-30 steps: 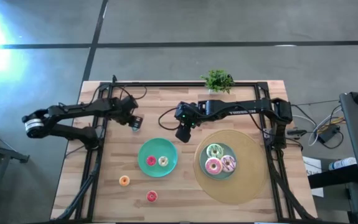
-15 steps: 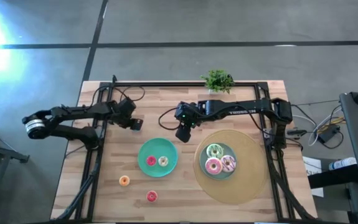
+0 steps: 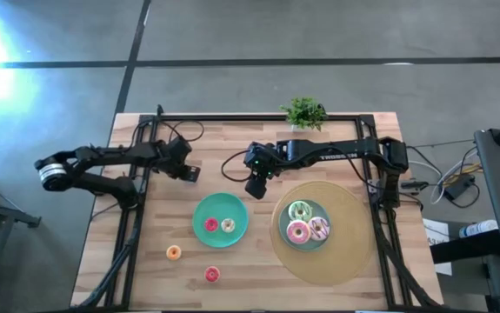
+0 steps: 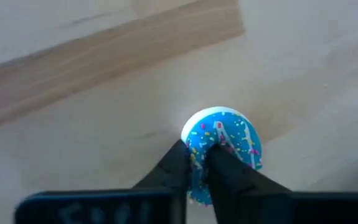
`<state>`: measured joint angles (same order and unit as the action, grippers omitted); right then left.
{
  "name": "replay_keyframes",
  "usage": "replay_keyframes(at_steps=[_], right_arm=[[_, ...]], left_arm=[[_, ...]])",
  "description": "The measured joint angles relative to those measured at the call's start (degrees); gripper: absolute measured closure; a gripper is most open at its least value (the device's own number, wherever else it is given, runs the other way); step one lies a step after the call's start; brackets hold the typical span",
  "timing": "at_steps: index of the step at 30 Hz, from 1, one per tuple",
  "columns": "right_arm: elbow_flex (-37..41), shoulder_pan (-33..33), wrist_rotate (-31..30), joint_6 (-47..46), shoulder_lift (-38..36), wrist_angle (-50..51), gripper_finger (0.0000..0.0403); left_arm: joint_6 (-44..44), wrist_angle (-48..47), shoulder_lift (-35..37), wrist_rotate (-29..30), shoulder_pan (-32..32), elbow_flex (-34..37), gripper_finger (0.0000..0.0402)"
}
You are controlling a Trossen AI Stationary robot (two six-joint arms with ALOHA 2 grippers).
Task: Pick & Place donuts
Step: Put the small blue donut on the green plate
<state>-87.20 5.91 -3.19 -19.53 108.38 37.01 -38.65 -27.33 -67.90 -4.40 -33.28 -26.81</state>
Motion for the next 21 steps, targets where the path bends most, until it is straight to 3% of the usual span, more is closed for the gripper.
replay_keyframes(at_steps=[7, 12, 21], right_arm=[[0.0, 0.0, 0.2, 0.0, 0.0, 0.8, 0.0235], [0.0, 0.0, 0.2, 0.5, 0.0, 2.0, 0.0239], [0.0, 0.0, 0.3, 0.7, 0.0, 1.9, 0.0238]], left_arm=[[2.8, 1.4, 4.5, -4.1, 4.1, -4.9, 0.0399], [2.9, 1.3, 6.3, -4.0, 15.8, -9.0, 0.04], [-8.1, 0.1, -2.3, 1.2, 37.1, -9.1, 0.0401]])
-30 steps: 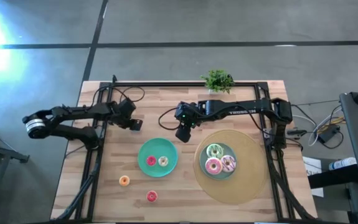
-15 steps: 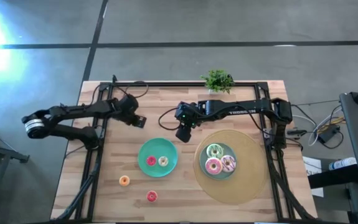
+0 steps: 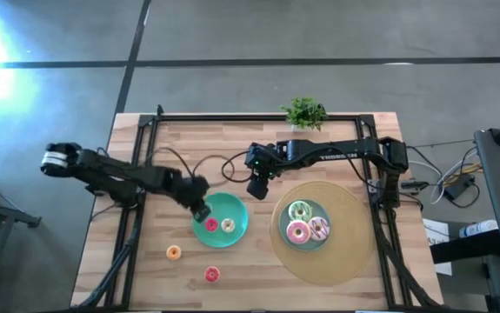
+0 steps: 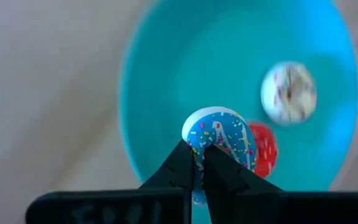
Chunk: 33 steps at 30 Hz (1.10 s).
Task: Pick & Place donuts
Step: Put the small blue donut on the green plate
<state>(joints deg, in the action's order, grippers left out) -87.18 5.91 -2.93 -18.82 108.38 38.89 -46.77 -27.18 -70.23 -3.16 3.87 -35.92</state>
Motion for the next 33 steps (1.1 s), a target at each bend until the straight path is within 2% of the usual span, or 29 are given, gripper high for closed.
replay_keyframes(at_steps=[6, 11, 16, 19, 28, 30, 33], right_arm=[[0.0, 0.0, 0.6, 0.8, 0.0, -0.1, 0.0241], [0.0, -0.1, 1.7, 0.8, 0.0, -0.1, 0.0242], [0.0, -0.7, 1.9, 0.6, 0.0, 0.0, 0.0243], [0.1, -1.2, 1.9, 0.6, 0.0, -0.1, 0.0245], [0.3, -1.3, 2.0, 1.2, 0.1, -0.4, 0.0248], [0.3, -1.3, 6.0, 1.5, 0.1, -1.0, 0.0249], [1.2, -1.3, 17.4, 0.6, 0.4, -6.3, 0.0254]], left_arm=[[-4.3, 0.2, -4.6, 3.9, 5.3, -1.6, 0.0396], [-6.3, -0.7, -7.2, 4.8, 5.6, -3.9, 0.0346], [-8.0, -10.9, -7.6, 8.7, 5.6, -6.6, 0.0301], [-8.3, -14.8, -6.8, 11.7, 5.6, -8.3, 0.0295], [-7.6, -13.1, -6.9, 11.2, 6.5, -8.3, 0.0294], [-7.6, -12.4, -7.0, 11.2, 6.6, -8.3, 0.0294], [-7.8, -11.4, -6.5, 11.2, 6.3, -8.3, 0.0294]])
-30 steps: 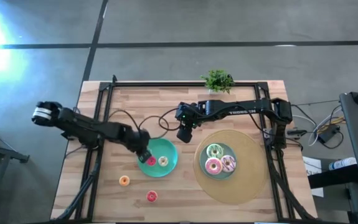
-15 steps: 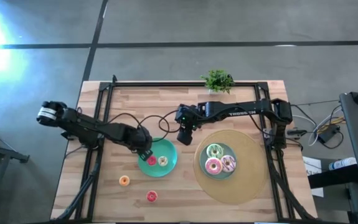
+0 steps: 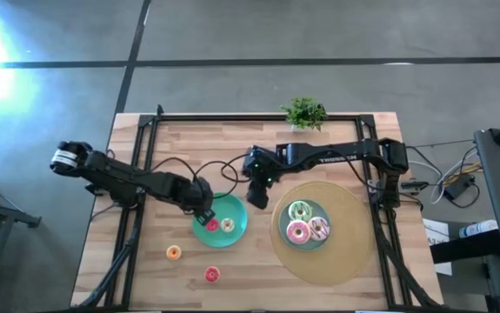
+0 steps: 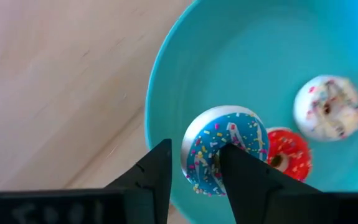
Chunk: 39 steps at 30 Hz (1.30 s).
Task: Pick & Place donuts
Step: Put the small blue donut on the green plate, then put the small yellow donut on the green plate
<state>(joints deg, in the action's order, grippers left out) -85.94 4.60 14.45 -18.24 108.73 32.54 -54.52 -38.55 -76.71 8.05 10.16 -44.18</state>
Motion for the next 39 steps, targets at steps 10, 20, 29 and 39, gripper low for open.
replay_keyframes(at_steps=[10, 20, 29, 39], right_arm=[[3.6, 0.6, 15.1, -24.2, 9.0, -33.6, 0.0333], [1.3, 0.3, 16.5, -27.2, 14.0, -36.3, 0.038], [1.4, 0.3, 15.6, -24.7, 12.4, -34.1, 0.038], [1.4, 0.3, 15.6, -14.4, 10.3, -22.7, 0.038]], left_arm=[[-0.2, 3.2, 3.1, -1.9, -0.6, 0.5, 0.0294], [-0.9, 3.7, 3.5, -3.0, -0.6, 0.9, 0.0294], [-1.9, 2.2, 4.4, -3.7, 0.0, 2.2, 0.0294], [-13.3, -4.5, 8.8, -9.3, 15.6, 2.3, 0.0294]])
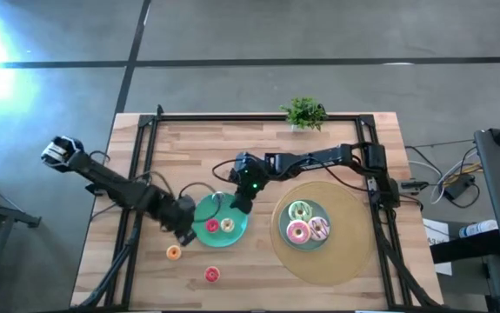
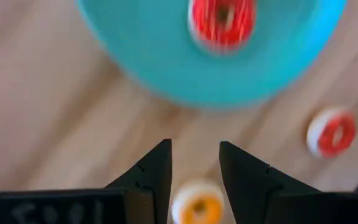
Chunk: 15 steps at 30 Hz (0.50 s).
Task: Pick & Place donuts
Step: Put the small yellow donut on the green plate
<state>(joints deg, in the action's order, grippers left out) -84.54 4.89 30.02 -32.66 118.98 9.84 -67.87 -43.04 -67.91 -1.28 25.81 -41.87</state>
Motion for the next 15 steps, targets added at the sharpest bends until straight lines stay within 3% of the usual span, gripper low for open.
replay_keyframes(at_steps=[3, 9, 15], right_arm=[[0.0, 0.0, 0.0, 1.1, -0.2, 0.5, 0.038], [0.0, 0.2, -0.9, 2.9, -0.4, 0.5, 0.038], [0.1, 0.7, -1.6, 3.6, -0.4, 0.5, 0.038]], left_arm=[[-7.5, -0.5, -0.1, -1.9, 6.1, 0.0, 0.0294], [-20.0, -0.6, -3.3, 0.1, 18.2, -1.6, 0.0296], [-26.7, -1.4, -9.1, -1.0, 21.3, -4.3, 0.0297]])
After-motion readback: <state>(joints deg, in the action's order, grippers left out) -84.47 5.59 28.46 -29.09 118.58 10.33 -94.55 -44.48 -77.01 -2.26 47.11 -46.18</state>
